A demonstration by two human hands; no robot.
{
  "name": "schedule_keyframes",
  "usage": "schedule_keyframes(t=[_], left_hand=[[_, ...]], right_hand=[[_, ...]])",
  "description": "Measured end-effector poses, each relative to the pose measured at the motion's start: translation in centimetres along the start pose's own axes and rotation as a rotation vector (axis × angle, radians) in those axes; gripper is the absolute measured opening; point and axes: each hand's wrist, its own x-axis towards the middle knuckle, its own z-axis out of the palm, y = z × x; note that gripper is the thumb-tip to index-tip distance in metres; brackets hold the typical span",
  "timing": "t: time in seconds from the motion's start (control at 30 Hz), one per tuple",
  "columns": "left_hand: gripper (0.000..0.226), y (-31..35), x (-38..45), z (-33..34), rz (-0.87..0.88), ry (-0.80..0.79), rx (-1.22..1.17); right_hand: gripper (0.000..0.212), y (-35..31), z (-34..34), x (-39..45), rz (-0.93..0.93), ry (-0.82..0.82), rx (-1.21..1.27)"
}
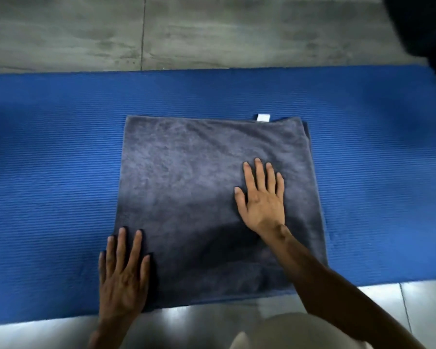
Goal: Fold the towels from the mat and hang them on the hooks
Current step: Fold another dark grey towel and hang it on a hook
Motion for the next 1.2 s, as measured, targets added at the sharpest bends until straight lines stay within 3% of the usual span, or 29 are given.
schedule_keyframes(t=[0.2, 0.3, 0.37, 0.47, 0.6, 0.67, 0.77, 0.87, 0.97, 1.07, 1.2], left_hand=[[0.062, 0.2, -1.7, -1.1, -0.039, 0.032, -0.176], [0.052, 0.5, -2.4, -1.9, -0.057, 0.158, -0.224], [0.063, -0.1, -2.9, -1.4, -0.189, 0.185, -0.377], [0.073, -0.3, -3.3, -1.3, -0.416, 0.169, -0.759], [0.069, -1.7, -3.5, -1.1, -0.578, 0.066, -0.869], [0.069, -2.4, -3.4, -1.6, -0.629, 0.009, -0.903], [0.030, -2.4, -3.3, -3.4, -0.616, -0.192, -1.035], [0.021, -2.5, -3.6, -5.5, -0.601, -0.414, -1.073], [0.014, -3.3, -4.0, -7.5, -0.565, -0.501, -0.996], [0.021, -4.2, -4.6, -9.5, -0.509, -0.684, -0.994], [0.043, -5.2, -4.8, -10.7, -0.594, -0.832, -1.056]], right_hand=[[0.070, 1.2, -1.1, -0.4, -0.063, -0.169, 0.078], [0.062, 2.2, -2.3, -3.2, -0.076, -0.162, 0.099], [0.060, 3.1, -2.7, -6.7, 0.041, -0.164, 0.122], [0.071, 5.5, -3.0, -12.3, 0.368, -0.094, 0.237], [0.082, 8.3, -3.4, -15.9, 0.586, 0.066, 0.553], [0.069, 8.8, -3.6, -15.6, 0.775, 0.053, 0.829], [0.038, 9.8, -4.0, -15.6, 0.931, -0.092, 1.002], [0.036, 10.8, -4.8, -16.7, 0.916, -0.176, 1.098], [0.052, 11.9, -6.3, -18.2, 0.814, -0.320, 1.286], [0.064, 13.2, -8.1, -19.6, 0.702, -0.532, 1.311], [0.053, 13.6, -10.4, -20.1, 0.717, -0.646, 1.430]])
